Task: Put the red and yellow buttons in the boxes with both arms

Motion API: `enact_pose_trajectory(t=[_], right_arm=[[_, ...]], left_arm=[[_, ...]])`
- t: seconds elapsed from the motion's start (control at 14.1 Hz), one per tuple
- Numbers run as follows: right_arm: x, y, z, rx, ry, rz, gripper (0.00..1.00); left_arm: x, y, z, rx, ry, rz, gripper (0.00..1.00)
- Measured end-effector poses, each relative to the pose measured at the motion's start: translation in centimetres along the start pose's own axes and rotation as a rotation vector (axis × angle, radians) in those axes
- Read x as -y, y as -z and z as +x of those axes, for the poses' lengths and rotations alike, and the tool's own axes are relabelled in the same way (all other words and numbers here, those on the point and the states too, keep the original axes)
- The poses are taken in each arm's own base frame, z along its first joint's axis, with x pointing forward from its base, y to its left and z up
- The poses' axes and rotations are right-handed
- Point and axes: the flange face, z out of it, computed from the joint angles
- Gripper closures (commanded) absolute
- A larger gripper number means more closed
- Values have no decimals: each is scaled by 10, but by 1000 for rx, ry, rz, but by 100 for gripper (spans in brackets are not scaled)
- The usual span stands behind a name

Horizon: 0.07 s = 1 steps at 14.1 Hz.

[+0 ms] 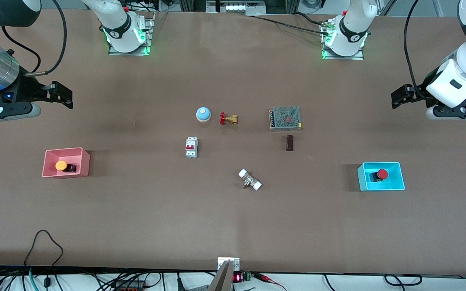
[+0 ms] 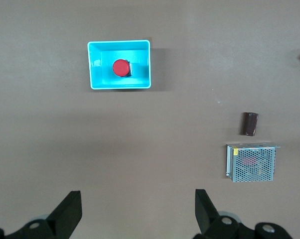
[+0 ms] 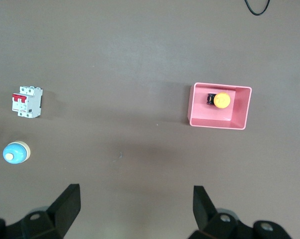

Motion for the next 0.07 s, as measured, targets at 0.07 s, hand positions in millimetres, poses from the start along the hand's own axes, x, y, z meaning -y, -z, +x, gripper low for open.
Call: enact_pose_trajectory(t=[0.07], right_arm=[[0,0,0,0,0,0,0]], left_arm=[[0,0,0,0,0,0,0]])
